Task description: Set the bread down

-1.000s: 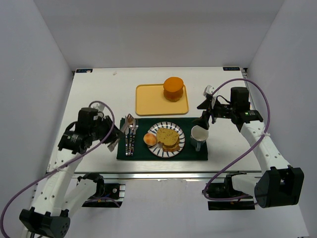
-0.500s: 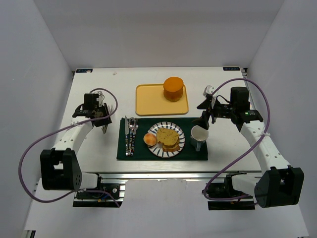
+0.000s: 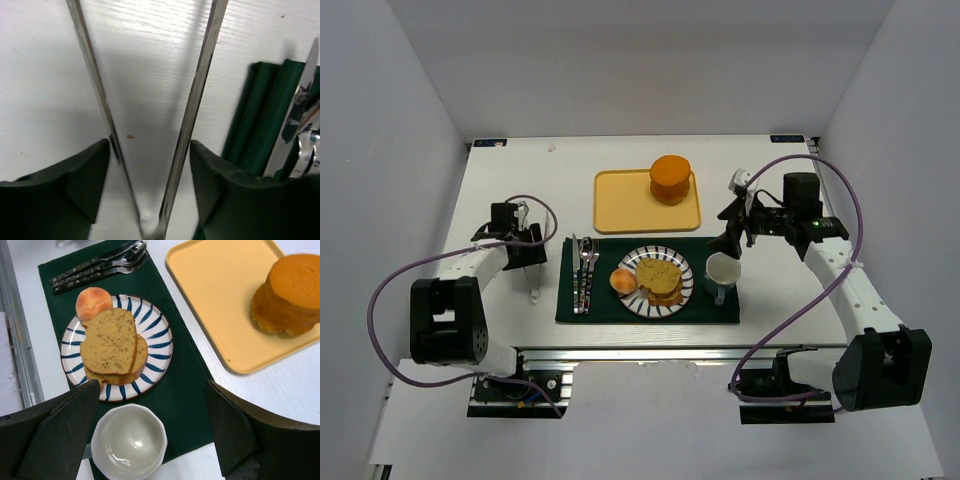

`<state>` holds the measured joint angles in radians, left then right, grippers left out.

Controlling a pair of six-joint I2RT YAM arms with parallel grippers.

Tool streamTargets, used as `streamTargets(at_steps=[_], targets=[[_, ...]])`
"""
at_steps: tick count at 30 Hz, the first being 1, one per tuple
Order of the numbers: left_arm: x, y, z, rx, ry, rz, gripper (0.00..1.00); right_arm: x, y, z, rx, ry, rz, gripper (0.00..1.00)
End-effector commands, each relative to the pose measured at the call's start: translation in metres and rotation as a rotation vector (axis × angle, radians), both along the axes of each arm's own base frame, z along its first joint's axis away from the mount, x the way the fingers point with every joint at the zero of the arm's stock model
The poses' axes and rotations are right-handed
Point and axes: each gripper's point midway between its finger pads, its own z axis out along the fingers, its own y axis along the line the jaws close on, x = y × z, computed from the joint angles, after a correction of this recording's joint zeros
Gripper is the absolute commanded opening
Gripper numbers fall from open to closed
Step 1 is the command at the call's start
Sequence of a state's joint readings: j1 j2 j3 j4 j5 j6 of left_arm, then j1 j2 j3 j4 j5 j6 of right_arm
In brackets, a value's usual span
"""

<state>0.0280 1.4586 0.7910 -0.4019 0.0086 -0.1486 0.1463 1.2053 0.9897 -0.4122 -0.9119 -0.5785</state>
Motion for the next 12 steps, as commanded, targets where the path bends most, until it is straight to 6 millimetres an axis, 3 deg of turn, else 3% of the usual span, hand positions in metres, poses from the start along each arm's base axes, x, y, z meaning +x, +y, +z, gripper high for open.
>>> streamTargets(at_steps=[1,4,10,12], targets=[[0.009,0.006,0.017,-0.017,-0.083,0.040,0.76,0.011,-0.002,0.013,-0.009,0.016,-0.054,0.89],[0.008,0.010,0.026,-0.028,-0.116,0.078,0.89,0.027,-0.010,0.010,-0.049,0.040,-0.143,0.89],[0.003,0.012,0.050,-0.065,-0.156,0.148,0.95,0.052,-0.023,0.015,-0.052,0.079,-0.317,0.89],[0.001,0.011,0.071,-0.088,-0.218,0.178,0.95,0.058,-0.023,0.019,-0.043,0.081,-0.333,0.89]])
